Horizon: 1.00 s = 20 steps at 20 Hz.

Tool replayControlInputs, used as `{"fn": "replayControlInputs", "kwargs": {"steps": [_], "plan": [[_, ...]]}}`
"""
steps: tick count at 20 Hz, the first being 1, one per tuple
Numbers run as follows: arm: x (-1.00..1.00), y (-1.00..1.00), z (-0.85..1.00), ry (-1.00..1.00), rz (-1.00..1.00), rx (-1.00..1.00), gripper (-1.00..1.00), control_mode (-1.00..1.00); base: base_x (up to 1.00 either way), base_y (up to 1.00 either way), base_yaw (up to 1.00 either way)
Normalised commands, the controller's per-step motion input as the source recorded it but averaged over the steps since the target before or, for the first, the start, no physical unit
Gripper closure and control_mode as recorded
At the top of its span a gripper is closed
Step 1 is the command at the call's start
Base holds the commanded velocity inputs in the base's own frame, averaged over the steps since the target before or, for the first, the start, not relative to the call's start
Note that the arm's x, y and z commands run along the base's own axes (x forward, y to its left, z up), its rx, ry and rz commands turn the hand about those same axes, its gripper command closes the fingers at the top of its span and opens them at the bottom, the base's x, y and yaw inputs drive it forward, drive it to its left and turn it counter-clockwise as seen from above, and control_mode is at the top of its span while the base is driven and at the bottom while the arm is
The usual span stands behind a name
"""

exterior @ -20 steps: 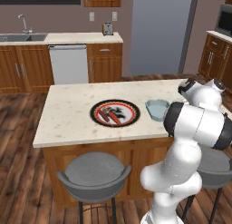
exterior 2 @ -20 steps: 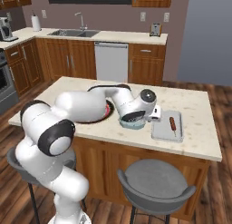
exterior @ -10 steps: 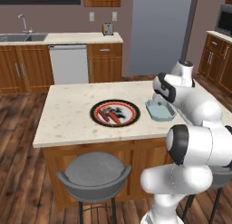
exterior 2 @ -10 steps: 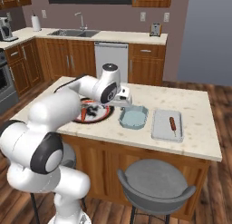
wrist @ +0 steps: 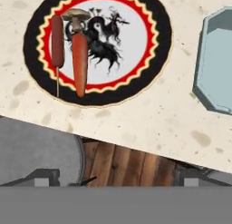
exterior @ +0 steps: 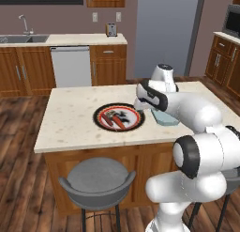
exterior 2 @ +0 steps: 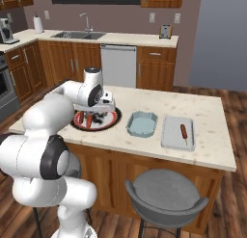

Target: Place one cooked food and one vegetable from the large plate to each tupperware container.

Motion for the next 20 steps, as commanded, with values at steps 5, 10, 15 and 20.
{"fn": "replayControlInputs", "kwargs": {"steps": [5,10,15,20], "plan": [[0.29,0.74,-0.18,0.14,0.11,0.07,-1.00,-1.00,0.00,0.00,0.00],[0.33,0.36,-0.36,0.01,0.00,0.00,-1.00,-1.00,0.00,0.00,0.00],[0.51,0.25,-0.37,0.00,0.00,-0.03,-1.00,-1.00,0.00,0.00,0.00],[0.52,0.15,-0.37,0.00,0.00,-0.01,-1.00,-1.00,0.00,0.00,0.00]]}}
